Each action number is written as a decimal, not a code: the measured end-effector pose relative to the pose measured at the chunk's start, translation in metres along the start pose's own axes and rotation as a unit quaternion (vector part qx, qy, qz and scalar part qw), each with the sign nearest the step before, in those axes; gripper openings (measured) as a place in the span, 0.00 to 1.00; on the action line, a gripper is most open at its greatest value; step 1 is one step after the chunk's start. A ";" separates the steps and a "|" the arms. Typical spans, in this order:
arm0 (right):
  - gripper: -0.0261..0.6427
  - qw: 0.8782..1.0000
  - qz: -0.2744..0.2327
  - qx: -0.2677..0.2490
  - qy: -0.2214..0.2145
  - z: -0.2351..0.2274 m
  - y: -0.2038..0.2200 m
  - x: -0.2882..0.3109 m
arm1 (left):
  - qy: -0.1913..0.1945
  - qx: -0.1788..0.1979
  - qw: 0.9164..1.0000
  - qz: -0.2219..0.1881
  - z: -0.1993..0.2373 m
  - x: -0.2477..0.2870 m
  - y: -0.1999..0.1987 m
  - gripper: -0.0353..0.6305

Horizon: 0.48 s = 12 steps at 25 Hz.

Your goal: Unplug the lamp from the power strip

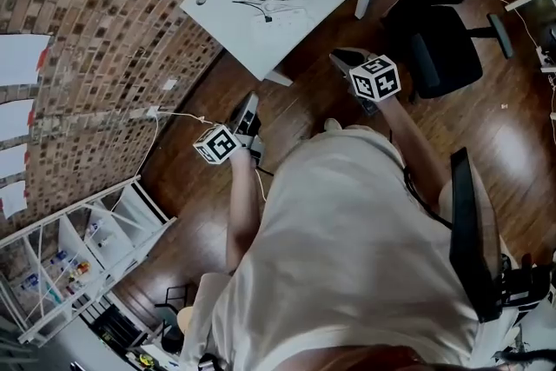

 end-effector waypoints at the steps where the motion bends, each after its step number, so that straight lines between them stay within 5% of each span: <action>1: 0.10 1.000 -0.001 0.001 0.000 -0.002 0.000 -0.002 | -0.001 0.001 1.000 0.006 -0.001 0.003 0.005 0.06; 12: 0.10 0.998 0.035 0.052 0.010 -0.036 0.052 0.000 | -0.045 0.000 0.994 0.099 -0.005 -0.007 0.078 0.06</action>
Point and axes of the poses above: the fingertips, and each gripper's own axes: x forward along the fingers, z to its left, y out of its underside, the point moved 4 cm from there along -x, backward along the fingers, and after that the axes turned 14 degrees about x, right-handed, at the moved point
